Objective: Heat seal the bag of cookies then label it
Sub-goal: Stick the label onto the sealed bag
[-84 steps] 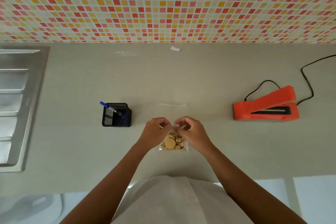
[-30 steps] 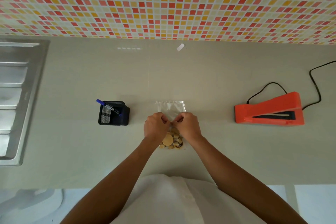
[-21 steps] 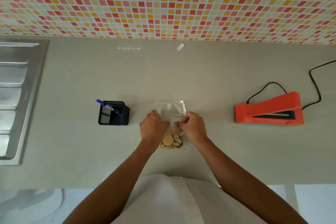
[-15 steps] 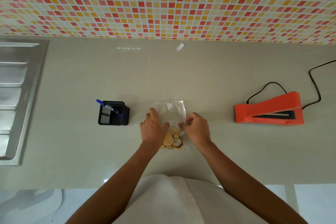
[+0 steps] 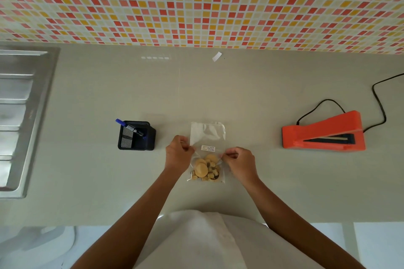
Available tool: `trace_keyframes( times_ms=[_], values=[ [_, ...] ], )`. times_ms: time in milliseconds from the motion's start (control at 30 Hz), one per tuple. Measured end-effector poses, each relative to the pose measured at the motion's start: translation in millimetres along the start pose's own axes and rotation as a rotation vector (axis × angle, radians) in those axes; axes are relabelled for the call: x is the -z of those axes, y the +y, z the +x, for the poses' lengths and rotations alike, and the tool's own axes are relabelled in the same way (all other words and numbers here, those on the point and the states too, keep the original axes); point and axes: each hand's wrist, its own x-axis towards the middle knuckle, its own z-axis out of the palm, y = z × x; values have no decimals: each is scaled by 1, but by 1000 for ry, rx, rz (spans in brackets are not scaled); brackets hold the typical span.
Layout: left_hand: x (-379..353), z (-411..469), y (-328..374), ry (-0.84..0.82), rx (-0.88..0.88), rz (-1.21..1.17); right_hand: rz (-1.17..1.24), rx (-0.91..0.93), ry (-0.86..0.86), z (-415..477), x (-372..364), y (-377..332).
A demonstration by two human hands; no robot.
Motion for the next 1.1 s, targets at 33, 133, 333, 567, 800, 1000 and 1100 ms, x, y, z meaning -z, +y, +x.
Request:
trace_keyframes(
  times_ms=[33, 133, 333, 567, 800, 1000, 1100],
  values=[
    [-1, 1, 1, 1, -5, 6, 15, 0, -2, 1, 0, -1],
    [-1, 9, 4, 12, -35, 14, 61, 6, 0, 7, 2, -10],
    [6, 41, 28, 67, -77, -8, 113, 44, 28, 38, 4, -43],
    [17, 87, 69, 130, -91, -53, 143, 72, 45, 87, 6, -86],
    [17, 110, 87, 127, -42, -23, 140, 2, 74, 115, -1, -99],
    [12, 99, 87, 98, -27, -53, 126, 9, 83, 111, -2, -99],
    [13, 87, 87, 72, -21, -27, 99, 40, 81, 102, 0, -99]
  ],
)
